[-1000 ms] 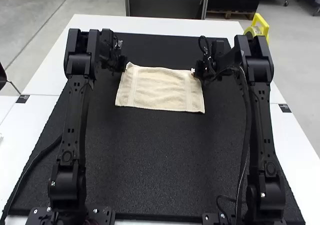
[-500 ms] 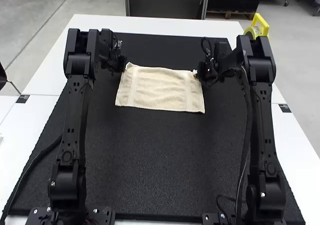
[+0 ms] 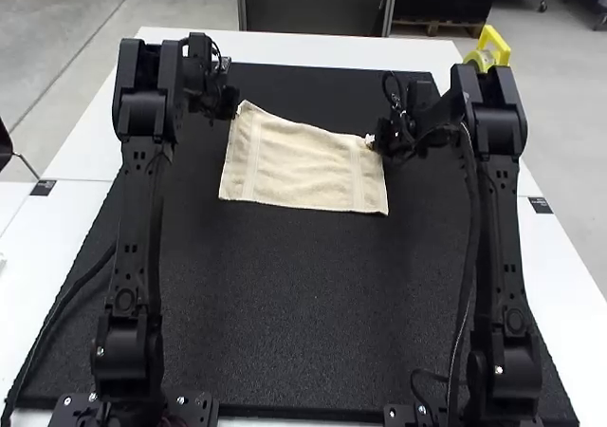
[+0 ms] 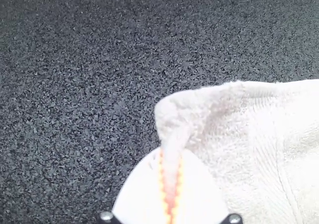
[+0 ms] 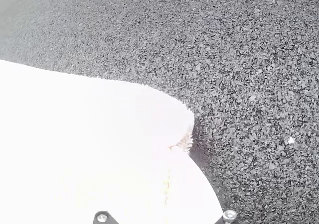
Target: Fold the towel.
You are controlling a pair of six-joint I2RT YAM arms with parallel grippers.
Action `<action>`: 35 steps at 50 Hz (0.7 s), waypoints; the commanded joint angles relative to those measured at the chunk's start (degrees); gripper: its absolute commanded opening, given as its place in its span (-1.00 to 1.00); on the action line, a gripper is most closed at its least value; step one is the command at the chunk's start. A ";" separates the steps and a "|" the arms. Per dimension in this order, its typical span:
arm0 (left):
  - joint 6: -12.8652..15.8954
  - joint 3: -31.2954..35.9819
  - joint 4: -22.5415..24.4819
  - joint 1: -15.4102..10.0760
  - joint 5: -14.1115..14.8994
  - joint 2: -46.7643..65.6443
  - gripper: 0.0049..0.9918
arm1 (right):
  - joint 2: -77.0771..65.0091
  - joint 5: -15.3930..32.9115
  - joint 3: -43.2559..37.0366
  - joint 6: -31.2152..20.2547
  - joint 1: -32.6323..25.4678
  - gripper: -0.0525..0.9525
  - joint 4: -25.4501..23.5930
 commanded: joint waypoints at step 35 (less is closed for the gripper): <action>-0.08 -7.62 2.77 0.43 0.57 -5.25 -0.96 | -7.82 -1.00 -1.11 1.55 -1.14 -0.93 1.92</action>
